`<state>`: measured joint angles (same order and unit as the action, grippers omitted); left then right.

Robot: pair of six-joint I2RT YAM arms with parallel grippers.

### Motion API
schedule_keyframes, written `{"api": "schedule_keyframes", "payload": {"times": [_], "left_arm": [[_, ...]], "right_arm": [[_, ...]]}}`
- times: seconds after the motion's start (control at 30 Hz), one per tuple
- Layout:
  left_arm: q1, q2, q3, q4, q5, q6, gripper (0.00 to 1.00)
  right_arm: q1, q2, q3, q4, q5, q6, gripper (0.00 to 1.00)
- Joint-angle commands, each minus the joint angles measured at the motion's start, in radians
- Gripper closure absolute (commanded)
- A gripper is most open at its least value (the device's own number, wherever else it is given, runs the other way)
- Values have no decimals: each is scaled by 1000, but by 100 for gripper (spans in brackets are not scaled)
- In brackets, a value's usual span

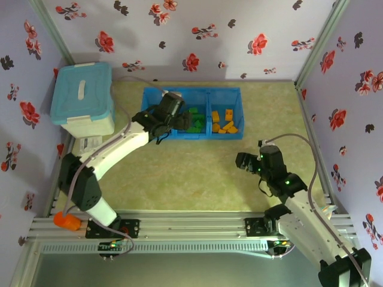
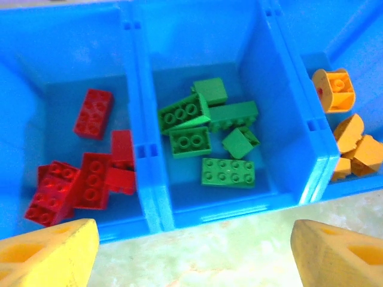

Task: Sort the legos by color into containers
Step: Reset both arms

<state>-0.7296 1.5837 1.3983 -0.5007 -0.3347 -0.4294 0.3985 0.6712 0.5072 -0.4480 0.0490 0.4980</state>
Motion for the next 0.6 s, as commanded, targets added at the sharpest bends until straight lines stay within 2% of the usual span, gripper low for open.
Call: {"api": "schedule_keyframes", "payload": {"times": [0.0,0.1,0.33,0.47,0.5,0.57], "left_arm": [[13,-104,-82,80,-105,47,15],[16,-204,-174,122,-165,76,13],[19,-474,-405,258,-294,149,12],[21,-643,-555,357,-396,221,11],[21,-680,-596,394,-419,245,10],[21,-758,-680,475,-472,296,0]], "right_arm": [[5,7,82,-38,63,-48,12],[6,-2,136,-77,89,-76,1],[6,-80,187,-129,251,-120,1],[5,-167,140,-78,323,-129,1],[6,-210,118,-51,321,-146,1],[5,-279,60,12,313,-171,1]]}}
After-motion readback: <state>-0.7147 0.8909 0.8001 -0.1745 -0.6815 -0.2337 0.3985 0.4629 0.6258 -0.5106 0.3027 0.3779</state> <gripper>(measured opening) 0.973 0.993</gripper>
